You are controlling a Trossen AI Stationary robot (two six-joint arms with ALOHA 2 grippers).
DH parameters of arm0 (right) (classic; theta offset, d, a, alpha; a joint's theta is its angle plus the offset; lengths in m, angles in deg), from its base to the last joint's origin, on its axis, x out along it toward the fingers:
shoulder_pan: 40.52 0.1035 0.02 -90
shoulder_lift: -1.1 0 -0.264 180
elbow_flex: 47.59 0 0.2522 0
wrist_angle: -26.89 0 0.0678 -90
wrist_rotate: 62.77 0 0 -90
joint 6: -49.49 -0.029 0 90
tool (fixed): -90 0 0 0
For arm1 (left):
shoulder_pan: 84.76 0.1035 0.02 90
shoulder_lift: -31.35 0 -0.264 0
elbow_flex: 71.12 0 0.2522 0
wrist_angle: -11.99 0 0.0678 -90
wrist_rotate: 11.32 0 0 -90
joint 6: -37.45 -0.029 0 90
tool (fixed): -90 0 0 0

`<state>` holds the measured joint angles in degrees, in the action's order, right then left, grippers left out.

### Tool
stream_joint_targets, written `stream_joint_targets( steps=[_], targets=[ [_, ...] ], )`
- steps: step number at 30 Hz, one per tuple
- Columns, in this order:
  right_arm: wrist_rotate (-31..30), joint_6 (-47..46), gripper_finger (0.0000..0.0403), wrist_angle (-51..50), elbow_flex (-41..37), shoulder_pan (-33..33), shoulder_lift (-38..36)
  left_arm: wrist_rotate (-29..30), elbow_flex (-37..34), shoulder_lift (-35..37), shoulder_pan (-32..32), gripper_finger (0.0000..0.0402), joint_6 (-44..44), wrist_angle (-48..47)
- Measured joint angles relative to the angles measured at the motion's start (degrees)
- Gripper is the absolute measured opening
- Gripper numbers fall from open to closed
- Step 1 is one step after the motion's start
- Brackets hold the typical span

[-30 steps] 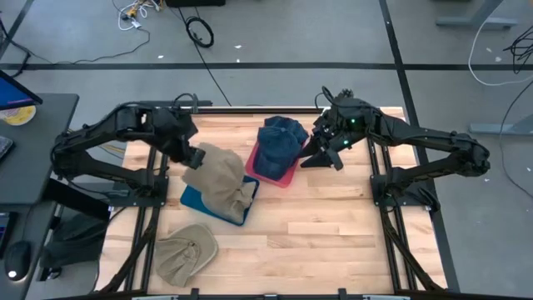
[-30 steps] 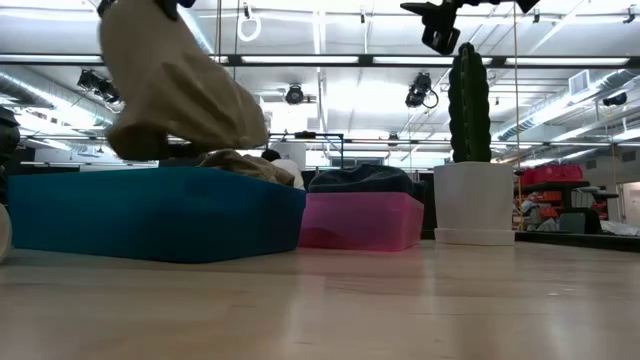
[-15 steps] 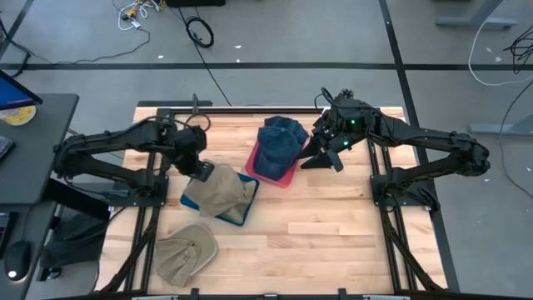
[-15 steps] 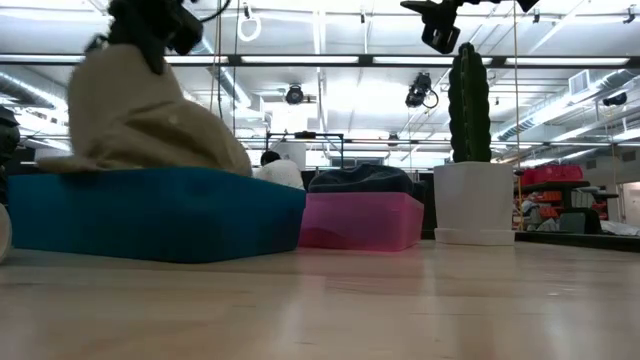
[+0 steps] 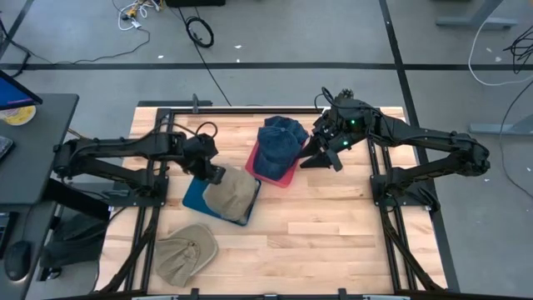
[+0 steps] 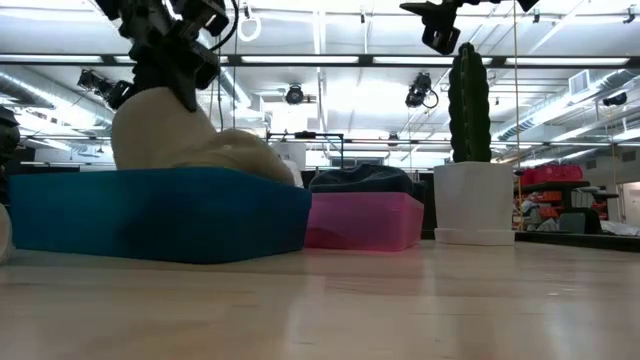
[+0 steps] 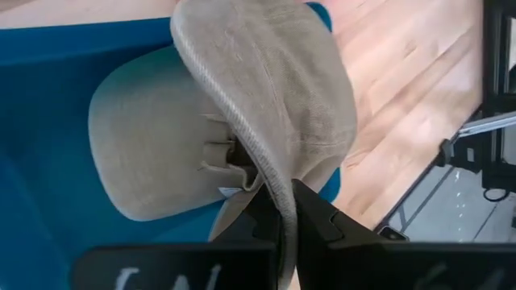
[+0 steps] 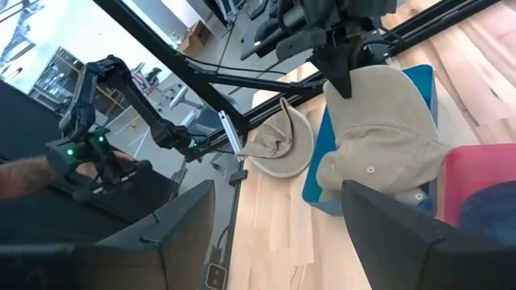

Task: Pick & Place hat
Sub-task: Put the top brown cap into the blue bin

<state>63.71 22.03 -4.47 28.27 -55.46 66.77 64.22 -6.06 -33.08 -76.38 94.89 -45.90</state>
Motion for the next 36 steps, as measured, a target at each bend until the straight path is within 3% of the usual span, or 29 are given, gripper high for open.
stream_joint_targets(
  steps=[13, 25, 36],
  targets=[
    [-1.0, -0.6, 0.0269, 1.2, 0.0, 0.0, 0.0, 0.5, -4.4, 0.1, 0.0, 0.0011, 0.8, 0.7],
    [-1.5, -0.5, 0.0269, 1.3, 0.0, 0.0, 0.0, -0.8, -4.7, 5.4, 0.0, 0.0011, 12.5, 3.5],
    [-3.2, -0.1, 0.0269, 1.3, 0.0, 0.0, 0.0, -0.8, -4.7, 6.1, 0.0, 0.0011, 15.8, 8.0]
  ],
)
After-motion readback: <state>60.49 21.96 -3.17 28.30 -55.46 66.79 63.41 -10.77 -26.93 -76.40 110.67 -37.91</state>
